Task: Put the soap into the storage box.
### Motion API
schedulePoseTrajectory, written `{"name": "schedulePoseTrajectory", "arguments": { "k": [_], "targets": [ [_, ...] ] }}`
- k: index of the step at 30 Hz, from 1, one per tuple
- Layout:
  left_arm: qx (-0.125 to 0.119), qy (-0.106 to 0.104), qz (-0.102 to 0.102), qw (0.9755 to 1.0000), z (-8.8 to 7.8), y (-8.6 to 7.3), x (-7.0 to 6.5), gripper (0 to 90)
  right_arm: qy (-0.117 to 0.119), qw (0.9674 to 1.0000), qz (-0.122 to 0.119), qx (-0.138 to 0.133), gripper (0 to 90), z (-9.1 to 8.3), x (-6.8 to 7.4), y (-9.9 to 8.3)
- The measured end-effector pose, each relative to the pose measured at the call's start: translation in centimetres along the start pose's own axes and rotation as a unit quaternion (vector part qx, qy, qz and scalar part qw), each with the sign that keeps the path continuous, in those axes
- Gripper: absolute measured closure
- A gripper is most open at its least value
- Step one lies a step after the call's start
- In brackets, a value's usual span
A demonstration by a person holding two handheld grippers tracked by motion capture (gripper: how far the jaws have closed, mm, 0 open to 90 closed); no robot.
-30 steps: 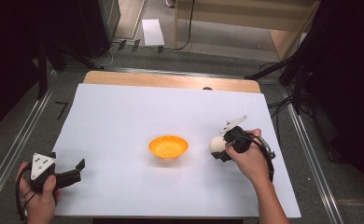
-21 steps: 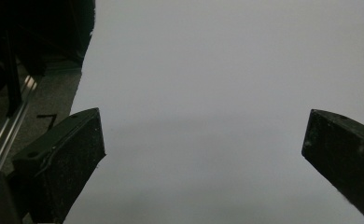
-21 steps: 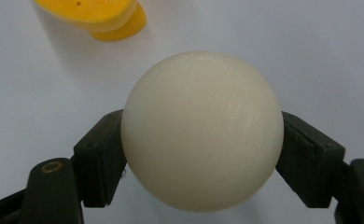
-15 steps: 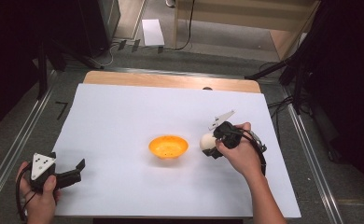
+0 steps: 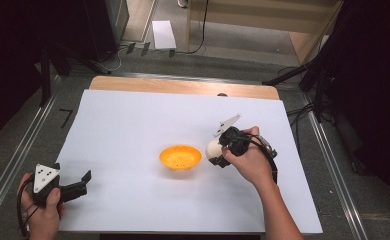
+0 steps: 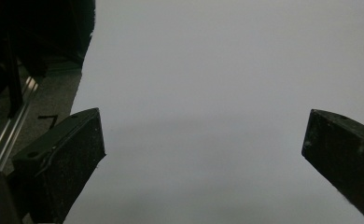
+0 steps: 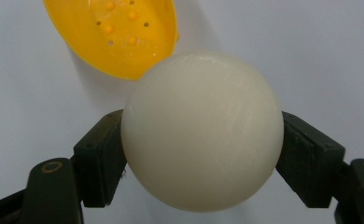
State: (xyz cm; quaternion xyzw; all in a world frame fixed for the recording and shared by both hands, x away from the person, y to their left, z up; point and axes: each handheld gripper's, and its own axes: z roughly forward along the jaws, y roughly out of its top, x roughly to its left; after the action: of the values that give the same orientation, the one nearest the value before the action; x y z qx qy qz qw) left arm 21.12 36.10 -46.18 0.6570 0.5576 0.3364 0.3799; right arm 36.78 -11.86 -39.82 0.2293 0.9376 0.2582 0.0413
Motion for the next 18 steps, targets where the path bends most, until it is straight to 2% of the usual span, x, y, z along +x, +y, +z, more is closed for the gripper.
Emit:
{"name": "schedulePoseTrajectory", "arguments": {
  "k": [18],
  "targets": [
    [0.001,0.002,0.001,1.0000,0.0,0.0,0.0,0.0,0.012,0.9996,-0.027,0.003,24.8,0.6,1.1,2.8]
  ]
}}
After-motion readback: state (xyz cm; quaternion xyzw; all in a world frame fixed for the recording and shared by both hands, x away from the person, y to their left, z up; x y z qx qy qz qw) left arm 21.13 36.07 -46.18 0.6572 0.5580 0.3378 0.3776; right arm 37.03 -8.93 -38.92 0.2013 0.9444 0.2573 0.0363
